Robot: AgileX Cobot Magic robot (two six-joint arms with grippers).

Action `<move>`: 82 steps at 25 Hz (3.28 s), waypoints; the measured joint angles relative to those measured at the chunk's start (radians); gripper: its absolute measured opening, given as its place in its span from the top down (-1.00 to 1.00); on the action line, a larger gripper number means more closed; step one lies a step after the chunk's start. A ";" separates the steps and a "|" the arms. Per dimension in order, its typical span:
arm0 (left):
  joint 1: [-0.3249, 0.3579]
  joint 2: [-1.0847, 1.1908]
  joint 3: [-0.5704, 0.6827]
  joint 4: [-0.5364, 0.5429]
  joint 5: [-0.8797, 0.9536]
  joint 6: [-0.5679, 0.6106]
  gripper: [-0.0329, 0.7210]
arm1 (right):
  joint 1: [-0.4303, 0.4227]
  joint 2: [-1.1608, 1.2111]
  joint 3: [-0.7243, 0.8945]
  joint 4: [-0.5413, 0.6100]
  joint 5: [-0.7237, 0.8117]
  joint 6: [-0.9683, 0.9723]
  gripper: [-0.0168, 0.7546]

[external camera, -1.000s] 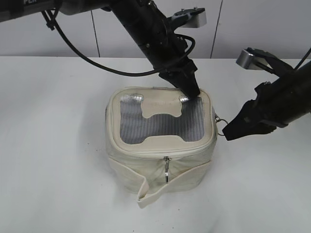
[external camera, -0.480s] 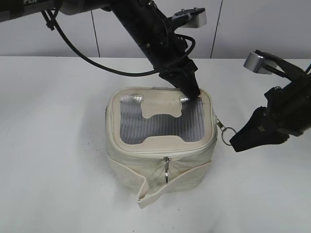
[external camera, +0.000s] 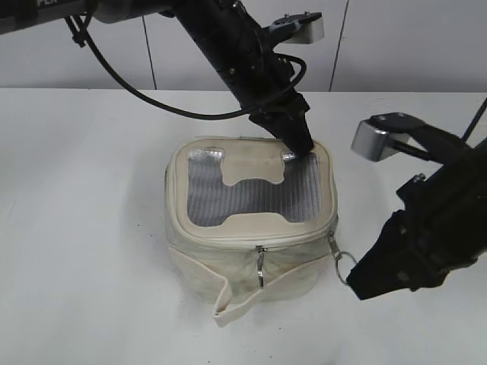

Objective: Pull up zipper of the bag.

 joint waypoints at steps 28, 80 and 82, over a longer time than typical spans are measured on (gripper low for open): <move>-0.001 -0.009 0.003 0.014 0.001 -0.057 0.57 | 0.404 0.087 -0.171 -0.203 -0.187 0.474 -0.03; 0.502 -2.103 1.447 0.562 -0.093 -0.620 -0.02 | -0.147 -1.107 0.282 -0.710 0.116 0.850 -0.48; 0.502 -2.202 1.477 0.558 -0.110 -0.620 -0.01 | -0.147 -1.186 0.286 -0.694 0.110 0.827 -0.48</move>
